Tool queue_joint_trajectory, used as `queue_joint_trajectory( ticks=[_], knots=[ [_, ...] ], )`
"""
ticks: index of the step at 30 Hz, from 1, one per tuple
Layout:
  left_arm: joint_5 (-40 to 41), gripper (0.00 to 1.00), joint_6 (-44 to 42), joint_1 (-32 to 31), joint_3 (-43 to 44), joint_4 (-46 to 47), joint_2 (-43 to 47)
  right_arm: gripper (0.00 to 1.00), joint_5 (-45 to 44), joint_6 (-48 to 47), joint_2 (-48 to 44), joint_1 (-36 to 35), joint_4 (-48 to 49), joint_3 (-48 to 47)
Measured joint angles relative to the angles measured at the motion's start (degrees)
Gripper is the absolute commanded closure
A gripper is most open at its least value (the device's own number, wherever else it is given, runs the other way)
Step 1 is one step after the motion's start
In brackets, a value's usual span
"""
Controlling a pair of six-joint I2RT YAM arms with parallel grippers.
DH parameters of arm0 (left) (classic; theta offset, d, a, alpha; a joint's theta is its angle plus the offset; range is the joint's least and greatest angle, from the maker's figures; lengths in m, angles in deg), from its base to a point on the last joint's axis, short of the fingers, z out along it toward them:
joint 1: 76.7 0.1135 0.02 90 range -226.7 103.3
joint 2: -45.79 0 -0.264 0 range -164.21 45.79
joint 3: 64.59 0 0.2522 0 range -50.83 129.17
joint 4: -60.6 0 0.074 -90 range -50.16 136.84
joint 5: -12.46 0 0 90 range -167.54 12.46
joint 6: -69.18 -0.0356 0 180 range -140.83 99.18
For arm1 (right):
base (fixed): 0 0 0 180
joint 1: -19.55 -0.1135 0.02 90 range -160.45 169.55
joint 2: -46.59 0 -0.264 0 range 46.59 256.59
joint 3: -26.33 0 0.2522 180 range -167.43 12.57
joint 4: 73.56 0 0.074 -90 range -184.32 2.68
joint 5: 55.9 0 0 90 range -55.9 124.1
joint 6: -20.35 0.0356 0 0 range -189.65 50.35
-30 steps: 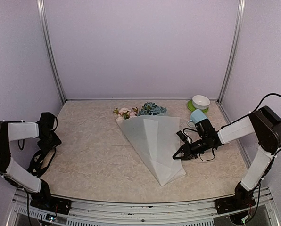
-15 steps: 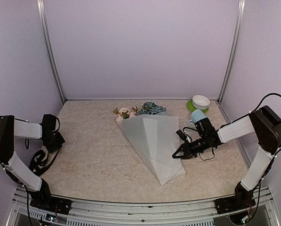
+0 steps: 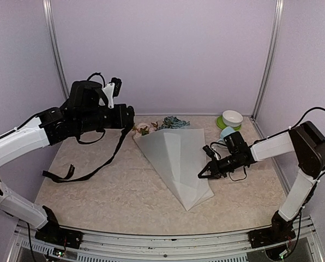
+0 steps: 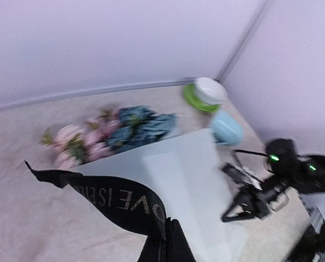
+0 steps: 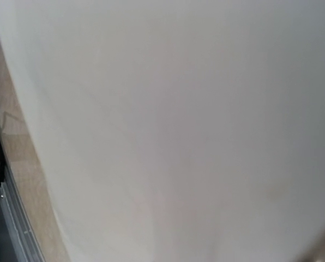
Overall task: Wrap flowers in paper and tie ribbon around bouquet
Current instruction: Pick up the ribbon from the corner of the board, then place the ribbon at the center of the board.
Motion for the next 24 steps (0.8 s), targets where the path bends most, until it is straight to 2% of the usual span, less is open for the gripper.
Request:
queue_joint_trajectory(
  ticks=[5, 13, 17, 24],
  knots=[
    [-8.68, 1.0, -8.22, -11.61, 0.61, 1.16, 1.88, 1.0, -0.42, -0.02, 1.46, 0.0, -0.11, -1.42],
    [-25.07, 1.0, -12.57, -17.0, -2.14, -2.91, -2.21, 1.0, -2.05, -0.66, 2.51, 0.0, -2.29, -4.72],
    [-32.59, 1.0, -14.25, -22.01, -2.05, -5.92, -7.72, 1.0, -2.67, -0.7, 3.23, 0.0, -3.58, -7.3],
    [-36.33, 1.0, -18.51, -25.29, -0.11, -11.1, -21.7, 1.0, -3.06, -0.7, 3.17, 0.0, -5.29, -10.78]
  ],
)
